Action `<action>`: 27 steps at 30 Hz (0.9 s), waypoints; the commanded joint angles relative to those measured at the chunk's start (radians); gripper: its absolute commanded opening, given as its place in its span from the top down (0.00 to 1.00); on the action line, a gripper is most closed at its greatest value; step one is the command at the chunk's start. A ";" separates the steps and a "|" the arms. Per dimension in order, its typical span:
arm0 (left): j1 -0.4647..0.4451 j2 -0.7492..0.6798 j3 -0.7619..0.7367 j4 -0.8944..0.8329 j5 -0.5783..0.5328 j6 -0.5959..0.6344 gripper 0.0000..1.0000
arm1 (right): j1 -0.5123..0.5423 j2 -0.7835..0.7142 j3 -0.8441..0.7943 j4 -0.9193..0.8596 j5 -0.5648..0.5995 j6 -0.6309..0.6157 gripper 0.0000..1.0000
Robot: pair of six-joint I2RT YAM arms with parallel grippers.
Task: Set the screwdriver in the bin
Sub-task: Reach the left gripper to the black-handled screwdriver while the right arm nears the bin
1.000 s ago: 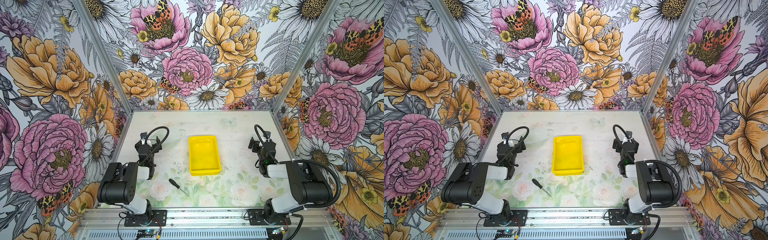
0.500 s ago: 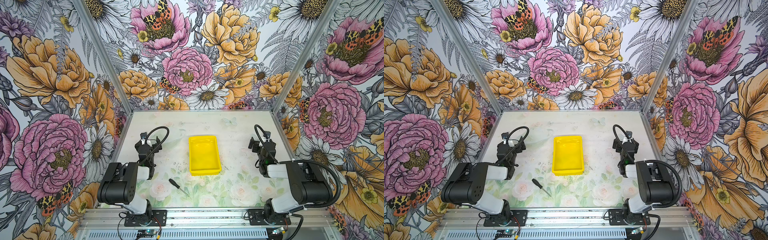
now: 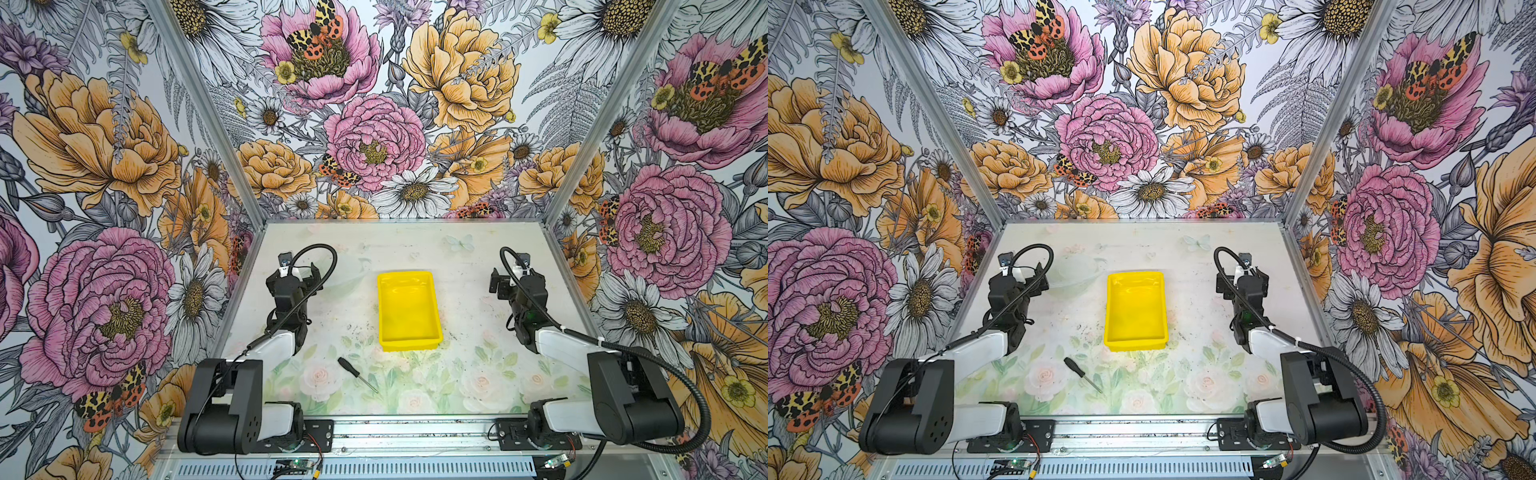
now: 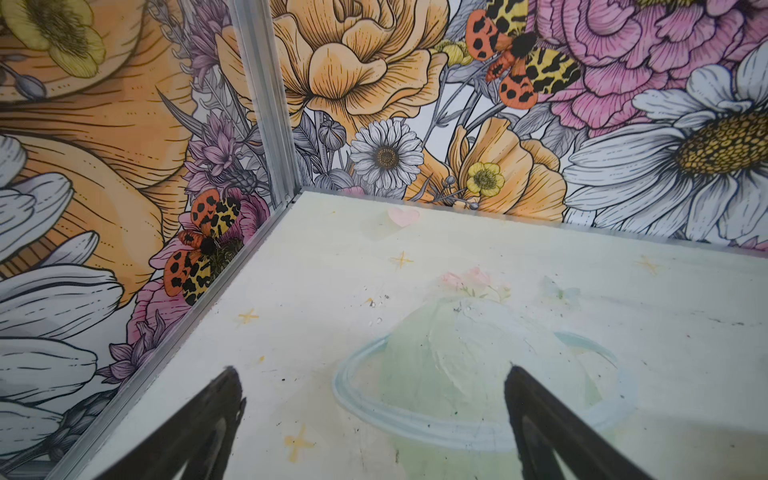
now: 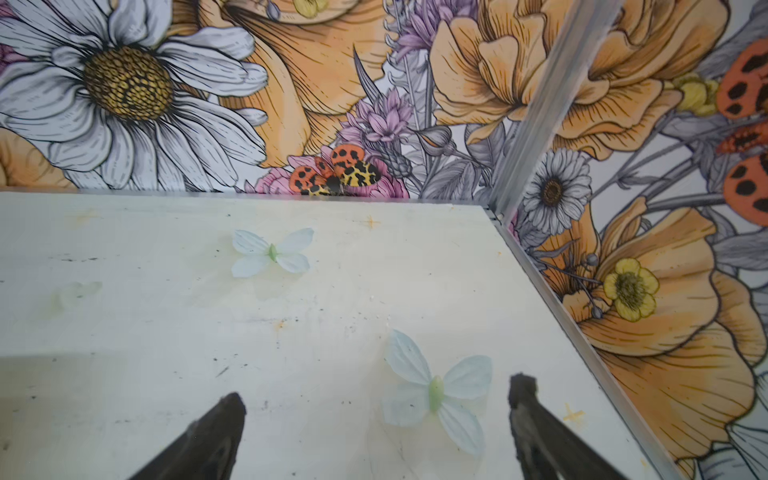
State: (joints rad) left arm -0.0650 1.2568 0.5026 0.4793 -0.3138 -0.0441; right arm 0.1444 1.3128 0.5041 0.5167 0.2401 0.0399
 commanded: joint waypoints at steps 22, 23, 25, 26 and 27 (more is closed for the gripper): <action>-0.482 -0.300 0.208 -1.356 0.019 -0.851 0.01 | 0.513 -0.161 0.333 -0.743 -0.015 0.016 0.00; -0.510 -0.309 0.196 -1.367 0.015 -0.898 0.01 | 0.527 -0.153 0.340 -0.746 -0.017 0.009 0.01; -0.547 -0.319 0.165 -1.380 0.024 -0.991 0.01 | 0.550 -0.141 0.354 -0.759 -0.041 0.001 0.01; -0.566 -0.322 0.148 -1.379 0.037 -1.037 0.01 | 0.561 -0.142 0.363 -0.772 -0.050 -0.001 0.00; -0.588 -0.323 0.136 -1.377 0.044 -1.077 0.01 | 0.571 -0.149 0.368 -0.784 -0.055 0.001 0.01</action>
State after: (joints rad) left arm -0.6151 0.9455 0.6765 -0.8337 -0.2756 -0.9295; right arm 0.6930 1.1656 0.8265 -0.2268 0.2127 0.0605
